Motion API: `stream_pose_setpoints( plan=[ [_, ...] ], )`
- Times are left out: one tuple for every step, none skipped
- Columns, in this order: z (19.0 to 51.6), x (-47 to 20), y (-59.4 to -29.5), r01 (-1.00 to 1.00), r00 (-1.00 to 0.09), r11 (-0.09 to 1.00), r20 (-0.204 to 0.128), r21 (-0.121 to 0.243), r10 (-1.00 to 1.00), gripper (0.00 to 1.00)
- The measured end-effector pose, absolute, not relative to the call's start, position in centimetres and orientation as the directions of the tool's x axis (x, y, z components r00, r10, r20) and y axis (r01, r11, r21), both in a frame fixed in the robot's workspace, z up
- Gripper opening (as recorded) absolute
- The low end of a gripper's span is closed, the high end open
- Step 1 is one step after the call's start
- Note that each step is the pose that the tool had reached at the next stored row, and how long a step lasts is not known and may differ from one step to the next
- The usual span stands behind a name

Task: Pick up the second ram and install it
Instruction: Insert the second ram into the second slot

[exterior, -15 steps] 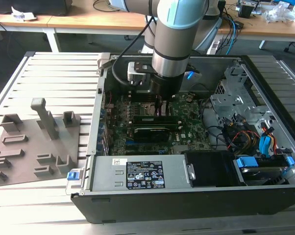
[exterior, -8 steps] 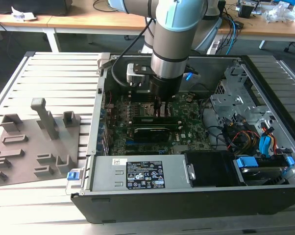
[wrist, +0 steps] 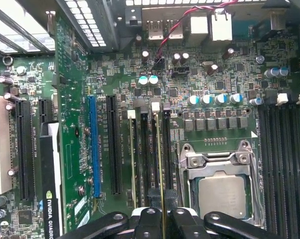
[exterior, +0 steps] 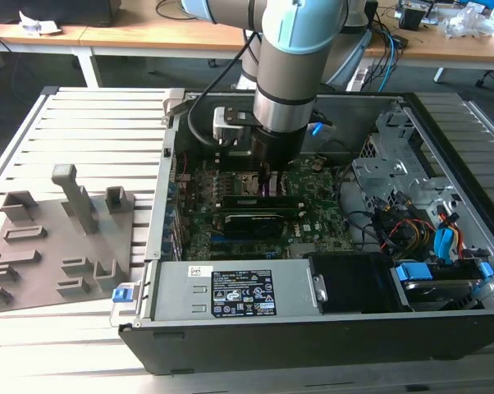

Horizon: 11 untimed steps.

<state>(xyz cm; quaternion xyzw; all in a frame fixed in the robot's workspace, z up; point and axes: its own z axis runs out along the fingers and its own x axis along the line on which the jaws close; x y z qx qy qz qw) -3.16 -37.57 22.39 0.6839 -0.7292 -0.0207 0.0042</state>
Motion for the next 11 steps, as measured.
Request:
stream_pose_setpoints(
  plan=[
    [22.27, -3.17, -37.57, -0.997, -0.064, 0.064, -0.022, 0.036, -0.998, 0.14],
    [22.17, -3.17, -37.58, -0.997, -0.064, 0.064, -0.022, 0.036, -0.998, 0.14],
    [22.06, -3.17, -37.58, -0.997, -0.064, 0.064, -0.022, 0.036, -0.998, 0.14],
    [22.05, -3.17, -37.58, -0.997, -0.064, 0.064, -0.022, 0.036, -0.998, 0.14],
    [22.04, -3.17, -37.58, -0.997, -0.064, 0.064, -0.022, 0.036, -0.998, 0.14],
    [22.04, -3.17, -37.58, -0.997, -0.064, 0.064, -0.022, 0.036, -0.998, 0.14],
    [22.02, -3.17, -37.57, -0.997, -0.064, 0.064, -0.022, 0.036, -0.998, 0.14],
    [22.02, -3.16, -37.58, -0.997, -0.064, 0.064, -0.022, 0.036, -0.998, 0.14],
    [22.01, -3.17, -37.57, -0.997, -0.064, 0.064, -0.022, 0.036, -0.998, 0.15],
    [22.05, -3.16, -37.57, -0.997, -0.064, 0.064, -0.022, 0.036, -0.998, 0.22],
    [22.31, -3.17, -37.57, -0.997, -0.065, 0.064, -0.022, 0.036, -0.998, 0.22]
  ],
)
